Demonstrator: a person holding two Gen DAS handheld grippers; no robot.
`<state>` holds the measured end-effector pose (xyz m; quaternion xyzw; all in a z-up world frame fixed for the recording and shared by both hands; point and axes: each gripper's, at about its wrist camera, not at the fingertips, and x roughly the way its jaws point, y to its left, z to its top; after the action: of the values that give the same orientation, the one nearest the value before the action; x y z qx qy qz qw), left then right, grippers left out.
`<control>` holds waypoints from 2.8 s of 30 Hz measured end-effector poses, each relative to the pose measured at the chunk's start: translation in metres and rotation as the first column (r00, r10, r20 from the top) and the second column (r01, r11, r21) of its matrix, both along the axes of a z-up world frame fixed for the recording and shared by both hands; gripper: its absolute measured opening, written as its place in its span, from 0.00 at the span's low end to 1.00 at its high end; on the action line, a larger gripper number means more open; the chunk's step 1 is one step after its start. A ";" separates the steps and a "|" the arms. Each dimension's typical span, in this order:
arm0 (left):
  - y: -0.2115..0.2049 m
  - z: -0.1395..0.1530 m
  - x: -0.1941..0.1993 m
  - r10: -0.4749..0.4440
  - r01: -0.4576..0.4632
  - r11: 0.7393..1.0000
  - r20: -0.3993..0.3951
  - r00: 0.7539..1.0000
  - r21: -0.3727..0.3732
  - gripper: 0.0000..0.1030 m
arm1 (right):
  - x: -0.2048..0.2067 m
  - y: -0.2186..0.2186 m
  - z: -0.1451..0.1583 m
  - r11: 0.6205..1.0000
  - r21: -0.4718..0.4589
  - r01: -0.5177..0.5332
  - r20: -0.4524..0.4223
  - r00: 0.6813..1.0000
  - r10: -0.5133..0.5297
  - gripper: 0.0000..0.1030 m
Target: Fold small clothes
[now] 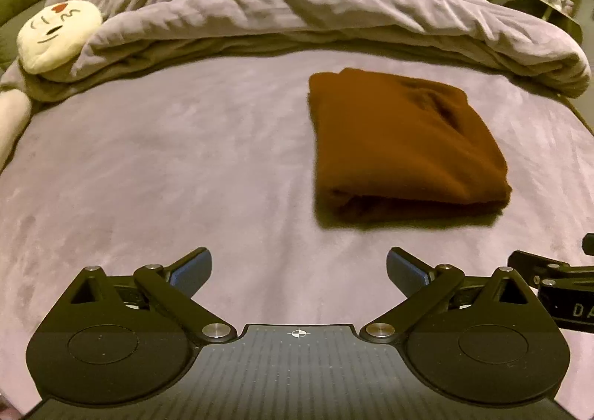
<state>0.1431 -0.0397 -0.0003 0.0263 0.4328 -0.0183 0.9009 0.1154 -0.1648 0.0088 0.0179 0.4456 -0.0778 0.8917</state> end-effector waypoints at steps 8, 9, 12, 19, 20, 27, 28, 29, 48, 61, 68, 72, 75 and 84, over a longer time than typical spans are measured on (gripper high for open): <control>0.000 0.002 -0.005 -0.013 0.013 1.000 -0.002 1.000 -0.004 1.00 | -0.005 0.005 0.006 1.000 -0.004 0.005 -0.007 1.000 -0.005 0.96; 0.000 0.002 -0.005 -0.015 0.014 1.000 -0.003 1.000 -0.005 1.00 | -0.005 0.006 0.007 1.000 -0.004 0.004 -0.008 1.000 -0.004 0.96; -0.001 0.003 -0.005 -0.012 0.012 1.000 -0.002 1.000 -0.011 1.00 | -0.007 0.008 0.010 1.000 -0.009 0.005 -0.003 1.000 -0.005 0.96; 0.000 0.003 -0.006 -0.011 0.011 1.000 -0.002 1.000 -0.014 1.00 | -0.008 0.010 0.011 1.000 -0.012 0.007 -0.002 1.000 -0.007 0.96; -0.001 0.003 -0.007 -0.010 0.010 1.000 -0.002 1.000 -0.015 1.00 | -0.008 0.010 0.012 1.000 -0.012 0.007 -0.003 1.000 -0.007 0.96; -0.002 0.005 -0.008 -0.011 0.011 1.000 -0.002 1.000 -0.023 1.00 | -0.009 0.009 0.013 1.000 -0.007 0.009 0.007 1.000 -0.008 0.96; -0.002 0.005 -0.008 -0.011 0.011 1.000 -0.002 1.000 -0.023 1.00 | -0.009 0.008 0.014 1.000 -0.007 0.008 0.006 1.000 -0.008 0.96; -0.002 0.005 -0.008 -0.011 0.011 1.000 -0.001 1.000 -0.023 1.00 | -0.009 0.008 0.014 1.000 -0.007 0.007 0.007 1.000 -0.007 0.96; -0.003 0.010 -0.012 -0.017 0.017 0.999 0.001 1.000 -0.034 1.00 | -0.013 0.009 0.019 1.000 0.000 0.005 0.023 1.000 -0.005 0.96; -0.006 0.010 -0.014 -0.022 0.022 0.999 0.004 1.000 -0.029 1.00 | -0.015 0.008 0.021 1.000 0.005 0.003 0.030 1.000 -0.003 0.96; -0.005 0.009 -0.013 -0.025 0.025 0.999 -0.002 1.000 -0.031 1.00 | -0.015 0.009 0.021 1.000 0.006 0.005 0.029 1.000 -0.005 0.96; -0.005 0.009 -0.013 -0.026 0.026 0.999 -0.001 1.000 -0.031 1.00 | -0.015 0.008 0.021 1.000 0.009 0.005 0.025 1.000 -0.005 0.96; -0.005 0.009 -0.012 -0.026 0.026 0.999 0.000 1.000 -0.030 1.00 | -0.014 0.008 0.022 1.000 0.008 0.001 0.027 1.000 -0.001 0.96; -0.004 0.008 -0.008 -0.028 0.028 0.999 -0.006 1.000 -0.044 1.00 | -0.013 0.005 0.021 1.000 0.012 -0.002 0.026 1.000 0.001 0.96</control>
<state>0.1348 -0.0434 0.0079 0.0125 0.4348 -0.0405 0.8995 0.1025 -0.1593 0.0296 0.0239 0.4344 -0.0742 0.8973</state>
